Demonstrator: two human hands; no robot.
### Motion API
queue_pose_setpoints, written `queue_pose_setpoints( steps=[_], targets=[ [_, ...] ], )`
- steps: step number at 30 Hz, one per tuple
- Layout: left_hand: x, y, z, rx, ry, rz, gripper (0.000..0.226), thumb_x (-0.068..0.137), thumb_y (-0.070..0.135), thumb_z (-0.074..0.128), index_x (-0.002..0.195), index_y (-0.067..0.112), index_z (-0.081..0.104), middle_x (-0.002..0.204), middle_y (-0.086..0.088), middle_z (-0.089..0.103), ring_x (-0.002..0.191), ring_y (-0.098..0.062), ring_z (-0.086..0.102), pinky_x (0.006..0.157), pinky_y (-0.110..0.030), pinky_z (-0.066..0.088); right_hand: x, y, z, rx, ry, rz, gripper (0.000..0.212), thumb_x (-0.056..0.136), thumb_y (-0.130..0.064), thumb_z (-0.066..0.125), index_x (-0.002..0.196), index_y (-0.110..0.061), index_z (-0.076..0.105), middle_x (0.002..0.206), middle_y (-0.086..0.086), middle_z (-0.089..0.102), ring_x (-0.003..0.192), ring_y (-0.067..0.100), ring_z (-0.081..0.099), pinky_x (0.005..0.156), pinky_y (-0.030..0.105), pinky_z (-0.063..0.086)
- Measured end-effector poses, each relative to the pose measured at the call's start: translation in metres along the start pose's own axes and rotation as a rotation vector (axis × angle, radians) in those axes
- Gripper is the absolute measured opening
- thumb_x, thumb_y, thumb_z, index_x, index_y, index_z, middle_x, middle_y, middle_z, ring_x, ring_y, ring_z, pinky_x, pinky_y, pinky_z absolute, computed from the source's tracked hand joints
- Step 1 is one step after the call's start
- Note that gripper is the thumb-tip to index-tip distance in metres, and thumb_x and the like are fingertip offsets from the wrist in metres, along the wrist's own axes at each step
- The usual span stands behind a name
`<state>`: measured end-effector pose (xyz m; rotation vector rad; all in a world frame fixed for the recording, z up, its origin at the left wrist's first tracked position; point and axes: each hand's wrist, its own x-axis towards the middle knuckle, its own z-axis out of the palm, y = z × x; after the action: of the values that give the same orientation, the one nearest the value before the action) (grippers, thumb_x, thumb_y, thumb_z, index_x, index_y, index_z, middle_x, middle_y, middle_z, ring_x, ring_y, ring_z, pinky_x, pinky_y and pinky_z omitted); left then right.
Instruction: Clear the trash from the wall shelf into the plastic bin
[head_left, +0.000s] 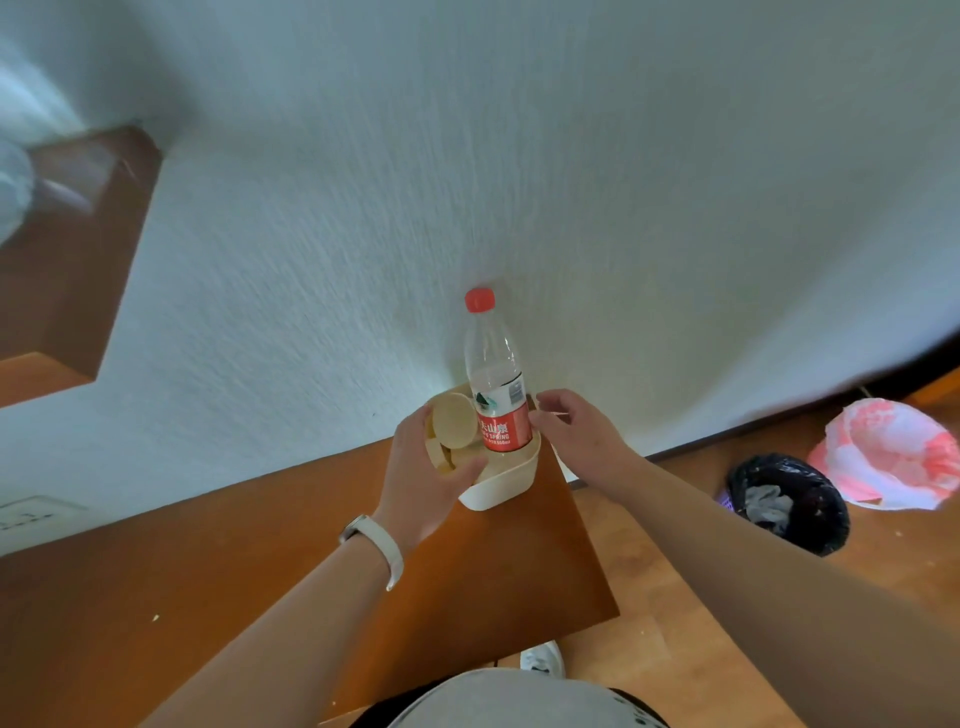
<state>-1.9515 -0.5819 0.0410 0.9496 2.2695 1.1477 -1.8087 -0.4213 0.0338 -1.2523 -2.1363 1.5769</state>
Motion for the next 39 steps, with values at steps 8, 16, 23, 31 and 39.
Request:
queue_pose_setpoints(
  steps=[8, 16, 23, 31, 39],
  targets=[
    [-0.008, -0.020, 0.007, 0.052, -0.053, -0.143, 0.098, 0.066, 0.055, 0.082, 0.144, 0.037, 0.024, 0.150, 0.009, 0.028, 0.132, -0.010, 0.033, 0.105, -0.037, 0.036, 0.003, 0.015, 0.010, 0.007, -0.099, 0.034, 0.057, 0.089, -0.063, 0.051, 0.137, -0.034, 0.044, 0.120, -0.023, 0.049, 0.107, 0.004, 0.051, 0.086, 0.026, 0.042],
    [0.005, -0.019, 0.004, 0.016, -0.112, -0.132, 0.104, 0.063, 0.049, 0.086, 0.145, 0.037, 0.023, 0.139, 0.016, 0.037, 0.128, -0.013, 0.041, 0.105, -0.042, 0.041, 0.010, 0.013, 0.020, 0.034, -0.075, 0.040, 0.049, 0.090, -0.057, 0.053, 0.134, -0.036, 0.047, 0.106, -0.030, 0.050, 0.090, -0.007, 0.051, 0.072, 0.015, 0.038],
    [0.016, -0.020, -0.006, 0.000, -0.158, -0.130, 0.101, 0.063, 0.047, 0.087, 0.143, 0.040, 0.026, 0.138, 0.013, 0.043, 0.124, -0.012, 0.045, 0.103, -0.044, 0.045, 0.014, 0.011, 0.028, 0.065, -0.058, 0.049, 0.045, 0.088, -0.047, 0.056, 0.131, -0.036, 0.048, 0.100, -0.034, 0.050, 0.087, -0.012, 0.049, 0.071, 0.015, 0.037],
    [0.007, -0.011, -0.008, 0.085, -0.139, -0.081, 0.089, 0.068, 0.048, 0.083, 0.134, 0.051, 0.024, 0.131, 0.019, 0.038, 0.121, -0.007, 0.043, 0.101, -0.035, 0.042, 0.011, 0.009, 0.024, 0.029, -0.070, 0.008, 0.049, 0.089, -0.052, 0.053, 0.134, -0.033, 0.048, 0.107, -0.025, 0.051, 0.092, -0.005, 0.051, 0.079, 0.021, 0.039],
    [-0.014, 0.002, -0.017, 0.124, -0.083, -0.032, 0.074, 0.079, 0.047, 0.075, 0.131, 0.056, 0.023, 0.141, 0.013, 0.040, 0.124, -0.005, 0.039, 0.096, -0.029, 0.035, 0.002, 0.003, 0.008, -0.088, -0.045, -0.080, 0.048, 0.084, -0.058, 0.050, 0.127, -0.037, 0.049, 0.112, -0.022, 0.050, 0.096, -0.001, 0.051, 0.078, 0.021, 0.038]
  ],
)
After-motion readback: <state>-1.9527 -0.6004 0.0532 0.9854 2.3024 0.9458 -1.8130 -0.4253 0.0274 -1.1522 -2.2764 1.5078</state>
